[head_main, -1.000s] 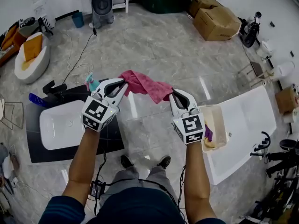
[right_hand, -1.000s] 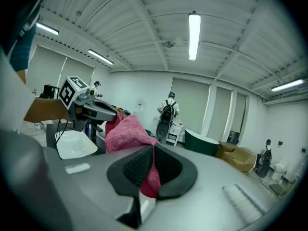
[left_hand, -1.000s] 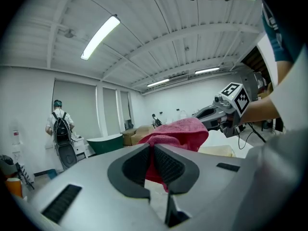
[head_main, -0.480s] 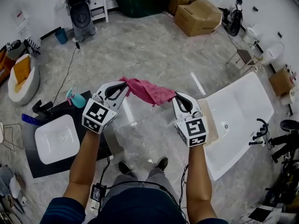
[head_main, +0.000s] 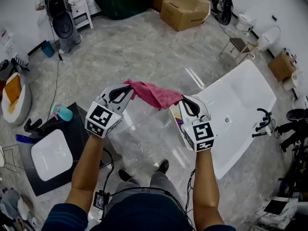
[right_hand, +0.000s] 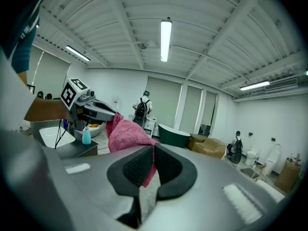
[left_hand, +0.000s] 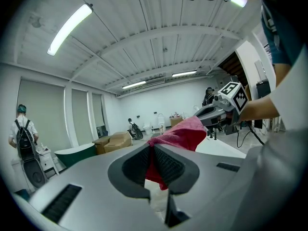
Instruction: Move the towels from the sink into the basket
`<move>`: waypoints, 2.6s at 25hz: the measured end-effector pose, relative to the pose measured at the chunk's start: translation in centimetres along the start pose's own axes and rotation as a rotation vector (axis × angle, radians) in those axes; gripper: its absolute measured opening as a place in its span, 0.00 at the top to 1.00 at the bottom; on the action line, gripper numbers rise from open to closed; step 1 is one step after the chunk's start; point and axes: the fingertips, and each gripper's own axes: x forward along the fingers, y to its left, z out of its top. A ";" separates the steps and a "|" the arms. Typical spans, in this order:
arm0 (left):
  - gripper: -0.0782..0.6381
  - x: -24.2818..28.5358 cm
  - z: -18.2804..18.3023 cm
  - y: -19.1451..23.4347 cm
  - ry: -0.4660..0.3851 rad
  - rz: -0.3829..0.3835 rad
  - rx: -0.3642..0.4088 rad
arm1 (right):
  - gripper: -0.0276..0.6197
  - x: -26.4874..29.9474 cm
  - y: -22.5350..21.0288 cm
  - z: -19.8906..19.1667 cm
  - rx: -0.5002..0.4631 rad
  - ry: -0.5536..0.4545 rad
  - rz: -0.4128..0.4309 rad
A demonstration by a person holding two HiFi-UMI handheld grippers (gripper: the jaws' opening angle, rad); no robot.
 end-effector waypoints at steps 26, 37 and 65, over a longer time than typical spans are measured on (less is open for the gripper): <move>0.85 20.9 4.2 -15.6 0.027 -0.231 0.044 | 0.93 -12.5 -19.5 -10.9 0.100 0.079 -0.202; 0.85 26.3 1.2 -19.8 0.059 -0.347 0.053 | 0.93 -15.0 -22.3 -17.7 0.175 0.137 -0.292; 0.85 35.9 -9.7 -29.2 0.213 -0.531 0.055 | 0.93 -20.0 -24.3 -34.4 0.356 0.284 -0.420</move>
